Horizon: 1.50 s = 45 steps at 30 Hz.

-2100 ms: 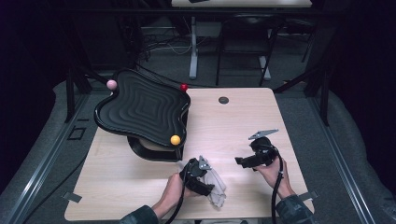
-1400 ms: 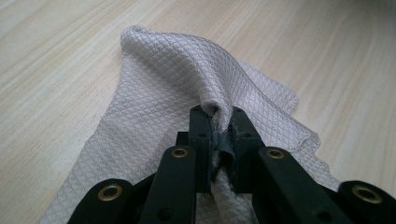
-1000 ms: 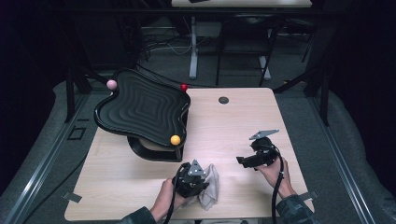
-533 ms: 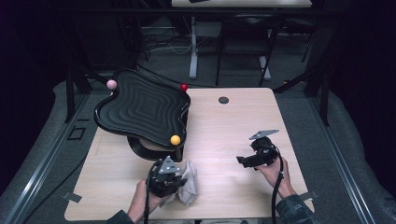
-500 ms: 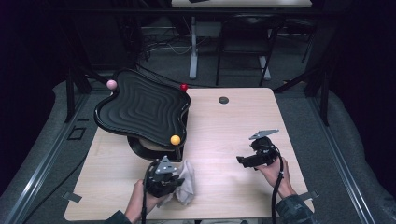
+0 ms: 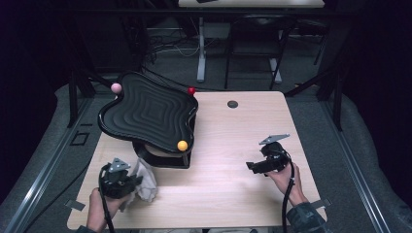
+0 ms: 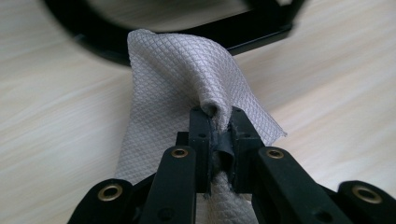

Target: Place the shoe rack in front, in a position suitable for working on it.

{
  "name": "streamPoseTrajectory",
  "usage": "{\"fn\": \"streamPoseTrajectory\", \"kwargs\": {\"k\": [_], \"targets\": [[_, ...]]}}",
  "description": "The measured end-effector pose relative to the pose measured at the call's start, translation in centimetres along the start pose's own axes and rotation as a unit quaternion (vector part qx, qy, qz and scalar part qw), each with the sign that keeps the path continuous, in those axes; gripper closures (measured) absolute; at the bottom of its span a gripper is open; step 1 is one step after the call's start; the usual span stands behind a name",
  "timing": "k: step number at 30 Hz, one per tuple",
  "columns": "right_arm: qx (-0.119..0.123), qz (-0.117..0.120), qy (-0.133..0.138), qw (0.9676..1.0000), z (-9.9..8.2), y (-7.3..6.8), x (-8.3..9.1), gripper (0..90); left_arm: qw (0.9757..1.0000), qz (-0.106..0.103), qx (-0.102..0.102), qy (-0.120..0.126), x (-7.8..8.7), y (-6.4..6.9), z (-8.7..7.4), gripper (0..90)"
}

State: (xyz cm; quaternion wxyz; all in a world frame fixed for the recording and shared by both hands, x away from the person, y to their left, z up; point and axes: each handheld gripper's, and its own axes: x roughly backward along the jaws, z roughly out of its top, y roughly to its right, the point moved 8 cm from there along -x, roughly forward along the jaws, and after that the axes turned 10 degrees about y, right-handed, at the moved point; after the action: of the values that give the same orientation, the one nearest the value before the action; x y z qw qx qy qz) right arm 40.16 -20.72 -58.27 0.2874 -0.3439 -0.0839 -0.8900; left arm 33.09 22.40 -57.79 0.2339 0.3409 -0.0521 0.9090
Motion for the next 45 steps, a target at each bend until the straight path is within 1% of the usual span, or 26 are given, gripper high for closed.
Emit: {"fn": "streamPoseTrajectory", "kwargs": {"k": [1,2,4,5,7,8,9,10,12,15,17,18,19,20,21,22,23,24,26,29,30,32,34,37,41,45], "targets": [[0.001,0.0,0.0,1.0,0.0,0.0,0.0,11.7,1.0,0.004,0.002,-0.007,-0.1,-0.5,-0.2,82.2],[0.001,-0.001,0.0,1.0,0.0,0.0,0.0,11.7,0.9998,0.01,0.011,-0.015,-0.2,-1.1,-0.6,82.1],[0.001,-0.001,0.0,1.0,0.0,0.0,0.0,11.7,0.9992,0.017,0.016,-0.032,-0.5,-2.0,-1.2,81.9],[0.001,-0.002,-0.001,1.0,0.0,0.0,0.0,11.7,0.9988,0.021,0.022,-0.037,-0.7,-2.3,-1.4,80.7],[0.001,-0.002,-0.001,1.0,0.0,0.0,0.0,11.7,0.9983,0.022,0.026,-0.047,-0.9,-2.6,-1.8,80.2],[0.001,-0.001,-0.001,1.0,0.0,0.0,0.0,11.7,0.998,0.024,0.03,-0.05,-1.0,-2.8,-1.9,74.6],[0.001,-0.001,-0.001,1.0,0.0,0.0,0.0,11.7,0.9977,0.025,0.032,-0.054,-1.1,-2.9,-2.0,74.6],[0.002,-0.001,-0.001,1.0,0.0,0.0,0.0,11.7,0.9975,0.024,0.039,-0.054,-1.0,-3.0,-2.0,69.8],[0.002,-0.003,-0.001,1.0,0.0,0.0,0.1,11.7,0.9976,0.025,0.041,-0.049,-0.8,-3.1,-1.8,55.2],[0.002,-0.004,0.0,1.0,0.0,0.1,0.1,11.8,0.9978,0.04,0.042,-0.03,-0.1,-3.4,-1.1,39.6],[0.005,-0.002,0.006,1.0,0.2,-0.1,0.2,11.7,0.9978,0.045,0.044,-0.02,0.4,-3.5,-0.6,30.5],[0.006,-0.004,0.005,1.0,0.2,-0.1,0.3,11.7,0.9976,0.05,0.046,-0.015,0.7,-3.6,-0.4,28.0],[0.01,-0.009,0.008,0.9999,0.4,-0.1,0.3,11.7,0.9974,0.053,0.048,-0.007,1.1,-3.8,0.0,22.8],[0.01,-0.009,0.008,0.9999,0.4,-0.1,0.3,11.7,0.9974,0.055,0.047,-0.005,1.4,-3.9,0.2,22.8],[0.008,-0.006,0.007,0.9999,0.3,-0.2,0.3,11.7,0.9969,0.058,0.054,0.004,1.8,-4.1,0.6,20.2],[0.009,-0.005,0.007,0.9999,0.3,-0.2,0.2,11.7,0.9969,0.058,0.054,0.007,2.1,-4.2,0.9,18.2],[0.009,-0.006,0.006,0.9999,0.3,-0.2,0.2,11.8,0.9964,0.06,0.057,0.017,2.6,-4.4,1.4,16.5],[0.01,-0.007,0.007,0.9999,0.3,-0.3,0.1,11.8,0.9961,0.061,0.059,0.023,2.9,-4.5,1.7,15.4],[0.01,-0.008,0.004,0.9999,0.4,-0.2,0.2,11.8,0.9951,0.065,0.061,0.042,3.9,-4.8,3.0,15.2],[0.009,-0.006,0.006,0.9999,0.5,-0.3,0.3,11.8,0.994,0.064,0.061,0.063,5.2,-5.3,4.8,15.1],[0.009,-0.006,0.006,0.9999,0.5,-0.3,0.3,11.8,0.9937,0.065,0.059,0.069,5.5,-5.4,5.4,15.2],[0.01,-0.009,0.005,0.9999,0.4,-0.3,0.3,11.8,0.9929,0.074,0.049,0.079,6.3,-5.8,6.9,15.2],[0.01,-0.008,0.005,0.9999,0.4,-0.3,0.3,11.8,0.9922,0.078,0.043,0.088,6.8,-6.0,8.2,15.3],[0.01,-0.008,0.004,0.9999,0.4,-0.3,0.3,11.9,0.9917,0.084,0.03,0.093,7.4,-6.2,9.8,15.3],[0.012,-0.011,0.003,0.9999,0.3,-0.2,0.2,11.9,0.9905,0.093,0.023,0.099,7.6,-6.7,11.6,15.5],[0.013,-0.011,0.003,0.9999,0.3,-0.2,0.2,12.0,0.9886,0.104,0.023,0.106,7.4,-7.5,13.1,16.2]]}}
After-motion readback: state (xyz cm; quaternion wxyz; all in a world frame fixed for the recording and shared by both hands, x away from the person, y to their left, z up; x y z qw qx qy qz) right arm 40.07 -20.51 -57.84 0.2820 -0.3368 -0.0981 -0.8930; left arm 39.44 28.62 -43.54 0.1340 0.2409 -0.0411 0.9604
